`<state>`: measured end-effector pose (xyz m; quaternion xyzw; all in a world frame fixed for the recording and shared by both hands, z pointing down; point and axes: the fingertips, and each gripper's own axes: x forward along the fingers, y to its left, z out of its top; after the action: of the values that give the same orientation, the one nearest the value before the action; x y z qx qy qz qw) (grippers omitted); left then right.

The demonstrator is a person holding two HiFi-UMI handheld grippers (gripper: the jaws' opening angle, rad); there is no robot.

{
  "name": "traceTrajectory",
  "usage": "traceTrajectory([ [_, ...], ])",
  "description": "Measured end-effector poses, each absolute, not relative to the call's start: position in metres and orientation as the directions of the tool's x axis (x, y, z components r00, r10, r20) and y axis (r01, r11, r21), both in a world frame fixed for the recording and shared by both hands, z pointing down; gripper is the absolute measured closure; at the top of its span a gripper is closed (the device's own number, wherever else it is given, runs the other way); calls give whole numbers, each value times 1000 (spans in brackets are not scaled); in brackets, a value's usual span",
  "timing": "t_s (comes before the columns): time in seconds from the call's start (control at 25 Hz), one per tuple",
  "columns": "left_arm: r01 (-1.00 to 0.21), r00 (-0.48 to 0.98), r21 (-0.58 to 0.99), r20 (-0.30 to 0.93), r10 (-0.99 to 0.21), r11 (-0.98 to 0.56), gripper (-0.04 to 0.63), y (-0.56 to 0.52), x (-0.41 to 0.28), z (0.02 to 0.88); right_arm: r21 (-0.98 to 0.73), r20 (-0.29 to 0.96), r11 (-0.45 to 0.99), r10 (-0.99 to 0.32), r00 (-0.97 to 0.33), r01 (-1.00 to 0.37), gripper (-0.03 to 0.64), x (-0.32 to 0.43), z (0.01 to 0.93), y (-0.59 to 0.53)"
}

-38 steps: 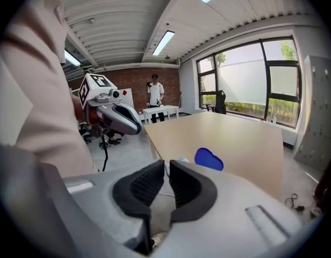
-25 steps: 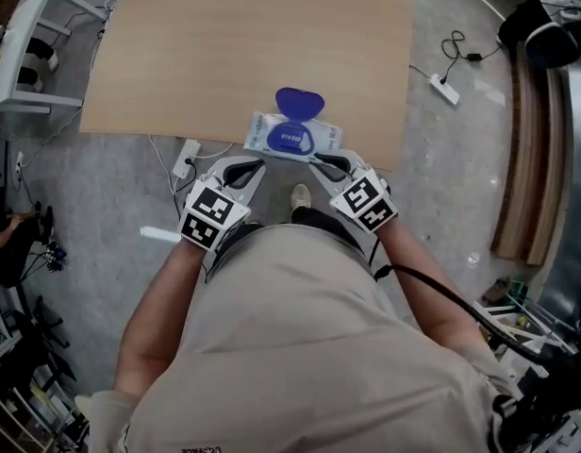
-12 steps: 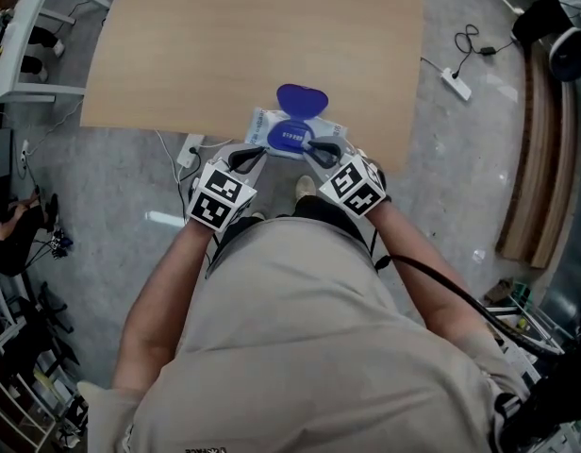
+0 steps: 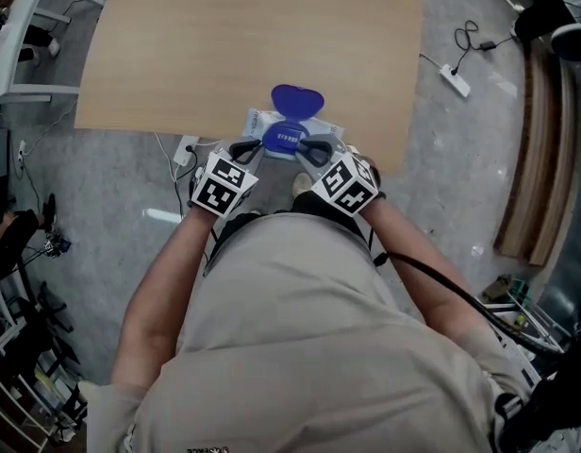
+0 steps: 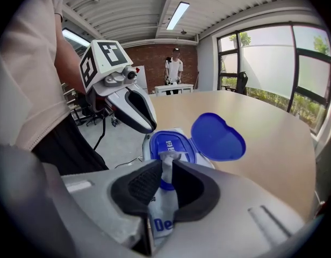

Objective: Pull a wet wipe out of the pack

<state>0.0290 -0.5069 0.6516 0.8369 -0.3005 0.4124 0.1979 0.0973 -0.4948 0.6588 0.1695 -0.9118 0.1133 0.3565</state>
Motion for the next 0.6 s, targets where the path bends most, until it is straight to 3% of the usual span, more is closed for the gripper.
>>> traceTrajectory([
  [0.6, -670, 452, 97, 840, -301, -736, 568, -510, 31, 675, -55, 708, 933, -214, -673, -355, 568, 91, 668, -499],
])
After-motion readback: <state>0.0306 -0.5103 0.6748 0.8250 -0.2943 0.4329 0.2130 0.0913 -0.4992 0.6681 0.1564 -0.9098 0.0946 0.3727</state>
